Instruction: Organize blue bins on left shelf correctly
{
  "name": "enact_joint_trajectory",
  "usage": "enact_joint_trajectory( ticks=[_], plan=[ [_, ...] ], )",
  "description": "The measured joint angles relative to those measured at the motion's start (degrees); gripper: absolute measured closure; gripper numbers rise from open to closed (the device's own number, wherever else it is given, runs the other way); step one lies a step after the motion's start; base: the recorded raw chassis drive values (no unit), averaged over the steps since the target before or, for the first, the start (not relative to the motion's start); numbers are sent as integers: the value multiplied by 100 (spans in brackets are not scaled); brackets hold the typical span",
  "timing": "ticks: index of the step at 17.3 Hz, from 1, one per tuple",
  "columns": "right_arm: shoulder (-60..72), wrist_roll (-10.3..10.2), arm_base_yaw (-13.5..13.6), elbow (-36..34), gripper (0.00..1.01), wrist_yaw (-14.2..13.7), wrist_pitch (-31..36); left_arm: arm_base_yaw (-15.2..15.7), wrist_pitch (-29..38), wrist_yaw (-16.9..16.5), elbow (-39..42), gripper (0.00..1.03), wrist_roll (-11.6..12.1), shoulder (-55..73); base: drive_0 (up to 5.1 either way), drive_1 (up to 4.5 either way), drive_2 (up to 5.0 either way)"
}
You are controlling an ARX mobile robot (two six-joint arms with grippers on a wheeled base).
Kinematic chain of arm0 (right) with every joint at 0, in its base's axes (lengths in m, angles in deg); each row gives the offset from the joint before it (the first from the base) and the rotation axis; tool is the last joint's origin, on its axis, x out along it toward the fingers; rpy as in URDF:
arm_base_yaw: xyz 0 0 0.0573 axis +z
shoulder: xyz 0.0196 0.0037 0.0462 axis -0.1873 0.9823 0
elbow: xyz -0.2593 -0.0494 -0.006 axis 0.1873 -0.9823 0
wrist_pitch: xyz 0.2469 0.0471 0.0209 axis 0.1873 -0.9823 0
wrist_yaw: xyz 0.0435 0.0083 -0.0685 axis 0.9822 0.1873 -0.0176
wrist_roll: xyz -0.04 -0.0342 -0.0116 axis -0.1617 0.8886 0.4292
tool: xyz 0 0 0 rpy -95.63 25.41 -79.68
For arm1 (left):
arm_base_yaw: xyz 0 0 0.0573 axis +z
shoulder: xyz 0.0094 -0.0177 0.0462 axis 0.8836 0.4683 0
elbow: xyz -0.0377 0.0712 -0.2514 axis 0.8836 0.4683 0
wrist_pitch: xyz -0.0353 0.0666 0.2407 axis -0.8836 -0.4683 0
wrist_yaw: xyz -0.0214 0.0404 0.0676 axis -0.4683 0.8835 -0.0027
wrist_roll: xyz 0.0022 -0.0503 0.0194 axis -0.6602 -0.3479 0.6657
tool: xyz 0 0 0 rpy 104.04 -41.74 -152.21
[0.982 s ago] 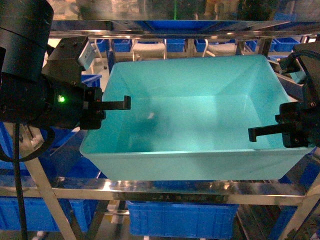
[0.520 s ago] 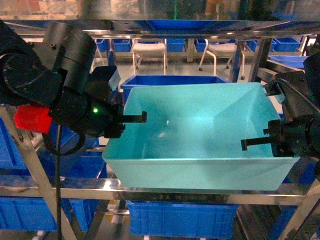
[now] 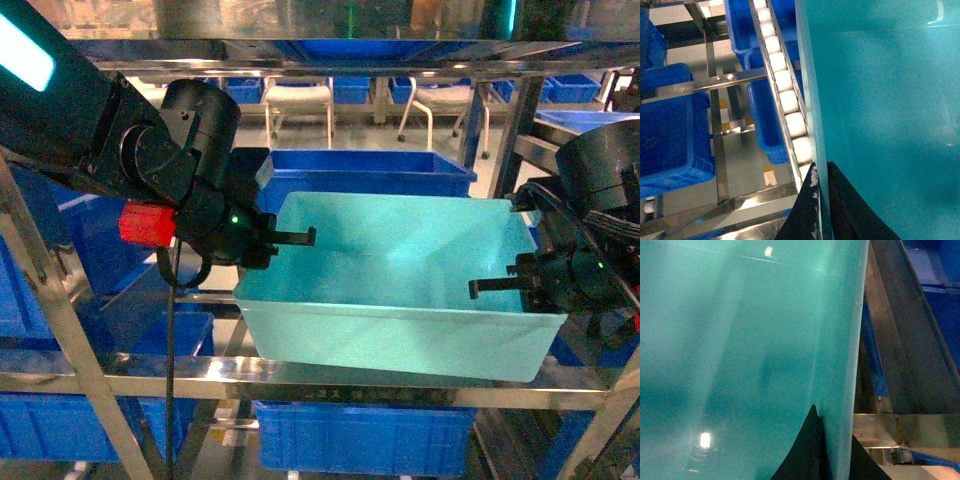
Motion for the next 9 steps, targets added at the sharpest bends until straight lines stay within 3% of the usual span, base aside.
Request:
enact_joint_trajectory(
  ticks=[4, 9],
  plan=[
    [376, -26, 11, 584, 99, 155, -387, 114, -186, -4, -474, 101, 133, 282, 0, 0, 0],
    [1027, 2, -68, 1421, 99, 120, -719, 168, -778, -66, -1843, 101, 319, 1248, 0, 0, 0]
  ],
)
